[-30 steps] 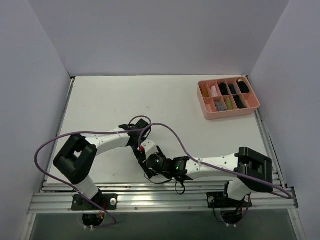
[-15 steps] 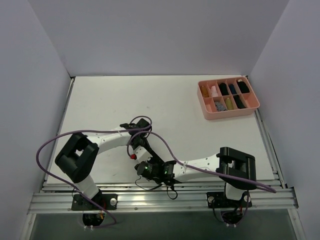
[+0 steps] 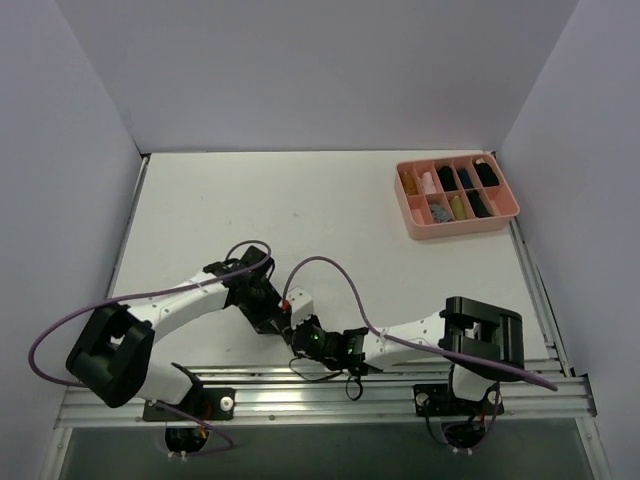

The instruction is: Roll the underwear

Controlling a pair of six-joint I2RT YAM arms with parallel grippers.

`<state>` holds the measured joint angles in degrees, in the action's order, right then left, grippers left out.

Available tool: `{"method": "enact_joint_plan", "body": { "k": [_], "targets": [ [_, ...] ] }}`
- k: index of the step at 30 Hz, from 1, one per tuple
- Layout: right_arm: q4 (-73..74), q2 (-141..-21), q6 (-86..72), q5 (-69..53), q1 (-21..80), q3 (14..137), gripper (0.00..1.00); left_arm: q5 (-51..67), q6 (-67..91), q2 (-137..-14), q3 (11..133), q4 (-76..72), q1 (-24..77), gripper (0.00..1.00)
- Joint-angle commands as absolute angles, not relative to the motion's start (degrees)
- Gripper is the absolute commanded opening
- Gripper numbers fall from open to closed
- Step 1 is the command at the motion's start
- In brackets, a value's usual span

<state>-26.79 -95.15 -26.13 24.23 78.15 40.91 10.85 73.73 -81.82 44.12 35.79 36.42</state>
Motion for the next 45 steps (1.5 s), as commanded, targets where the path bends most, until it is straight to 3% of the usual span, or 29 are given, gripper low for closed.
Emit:
{"method": "enact_joint_plan", "body": {
  "k": [1,12,24,27,31,37,45],
  "targets": [
    [-27.23,-99.49,-34.54,8.73,73.84,32.0,0.01,8.97,76.12,-75.69,45.08,42.78,34.81,0.55],
    [-46.22,-105.11,-40.07,-5.45,66.45,23.21,0.02,4.92,71.89,-72.34,43.42,43.43,33.13,0.61],
    [-45.18,-107.14,-39.73,-5.89,66.36,23.91,0.05,5.18,70.49,-72.68,37.53,34.99,32.7,0.61],
    [-43.86,-106.44,-39.55,-5.8,66.36,24.08,0.1,4.92,69.79,-74.52,37.44,34.45,32.7,0.6],
    [-41.23,-102.67,-39.46,-5.27,66.18,24.34,0.24,5.1,69.35,-75.93,35.87,33.66,32.7,0.56],
    [-37.88,-97.13,-38.76,-5.71,63.82,24.52,0.34,5.19,69.79,-76.82,33.49,33.22,32.7,0.52],
    [-35.68,-91.94,-37.09,-7.73,60.47,25.93,0.37,5.01,69.52,-77.08,31.38,30.59,32.78,0.46]
  ]
}}
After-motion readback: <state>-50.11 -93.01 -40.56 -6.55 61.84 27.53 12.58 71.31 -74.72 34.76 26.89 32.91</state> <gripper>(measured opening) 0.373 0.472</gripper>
